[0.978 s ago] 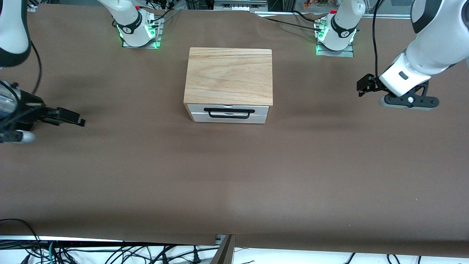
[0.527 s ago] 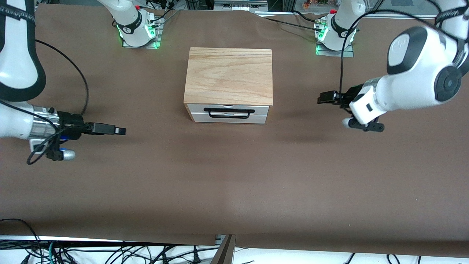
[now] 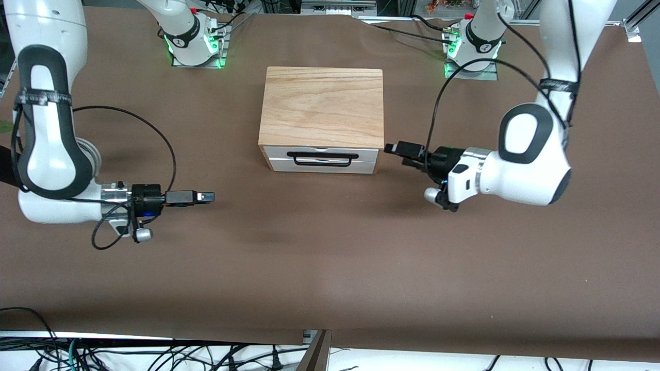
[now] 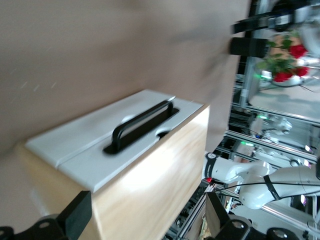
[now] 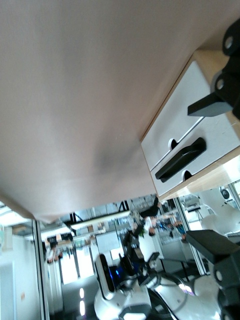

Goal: Pull top drawer with both arms simultaneously
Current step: 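Move the left gripper and the right gripper toward the drawer handle, then lower both grippers onto the black handle bar from either end, then close the left gripper and the right gripper on the handle bar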

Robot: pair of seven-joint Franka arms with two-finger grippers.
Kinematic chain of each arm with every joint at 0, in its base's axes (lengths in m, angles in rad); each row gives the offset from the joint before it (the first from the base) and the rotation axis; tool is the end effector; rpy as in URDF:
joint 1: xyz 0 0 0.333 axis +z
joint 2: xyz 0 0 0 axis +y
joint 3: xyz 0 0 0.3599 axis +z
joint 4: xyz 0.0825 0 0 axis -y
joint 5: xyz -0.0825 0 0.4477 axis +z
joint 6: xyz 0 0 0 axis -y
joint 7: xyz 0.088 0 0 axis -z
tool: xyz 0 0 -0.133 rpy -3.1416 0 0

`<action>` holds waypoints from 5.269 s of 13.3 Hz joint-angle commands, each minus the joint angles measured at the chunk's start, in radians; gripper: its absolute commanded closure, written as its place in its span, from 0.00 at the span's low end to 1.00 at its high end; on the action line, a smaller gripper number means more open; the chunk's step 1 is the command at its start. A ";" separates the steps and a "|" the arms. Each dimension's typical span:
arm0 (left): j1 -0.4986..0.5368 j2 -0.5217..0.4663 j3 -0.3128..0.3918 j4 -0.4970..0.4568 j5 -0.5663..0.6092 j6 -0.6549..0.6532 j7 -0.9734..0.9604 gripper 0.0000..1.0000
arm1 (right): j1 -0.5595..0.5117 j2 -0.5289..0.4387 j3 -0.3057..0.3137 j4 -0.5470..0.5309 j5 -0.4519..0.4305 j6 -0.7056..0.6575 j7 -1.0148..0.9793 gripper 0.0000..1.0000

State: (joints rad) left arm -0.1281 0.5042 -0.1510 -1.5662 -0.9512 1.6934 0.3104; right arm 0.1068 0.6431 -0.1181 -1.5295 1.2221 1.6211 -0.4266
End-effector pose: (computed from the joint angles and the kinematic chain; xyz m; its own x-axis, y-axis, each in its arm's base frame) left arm 0.6860 -0.2829 0.3654 0.9244 -0.3445 -0.1639 -0.0468 -0.5290 0.8474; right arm 0.7494 0.1271 0.2904 0.9780 0.0974 -0.1845 -0.1318 -0.3974 -0.9081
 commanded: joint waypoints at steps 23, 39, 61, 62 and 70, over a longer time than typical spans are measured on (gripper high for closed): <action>-0.114 0.255 0.004 -0.161 -0.580 0.037 0.638 0.52 | 0.323 0.141 -0.002 -0.204 0.458 -0.003 -0.399 0.00; -0.108 0.258 0.004 -0.152 -0.535 0.032 0.639 1.00 | 0.315 0.058 -0.064 -0.325 0.455 -0.093 -0.616 0.01; -0.107 0.264 0.004 -0.149 -0.538 0.031 0.638 1.00 | 0.363 0.084 -0.055 -0.340 0.559 -0.047 -0.635 0.74; -0.107 0.264 0.004 -0.149 -0.538 0.031 0.638 1.00 | 0.363 0.084 -0.055 -0.340 0.559 -0.047 -0.635 0.76; -0.107 0.269 0.004 -0.147 -0.541 0.031 0.639 1.00 | 0.356 0.090 -0.055 -0.330 0.560 -0.037 -0.630 0.89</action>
State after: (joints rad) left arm -0.2395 0.7876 -0.1462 -1.7086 -1.4934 1.7424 0.9369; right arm 0.4608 0.7430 -0.1723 -1.8487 1.7582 1.5712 -1.0471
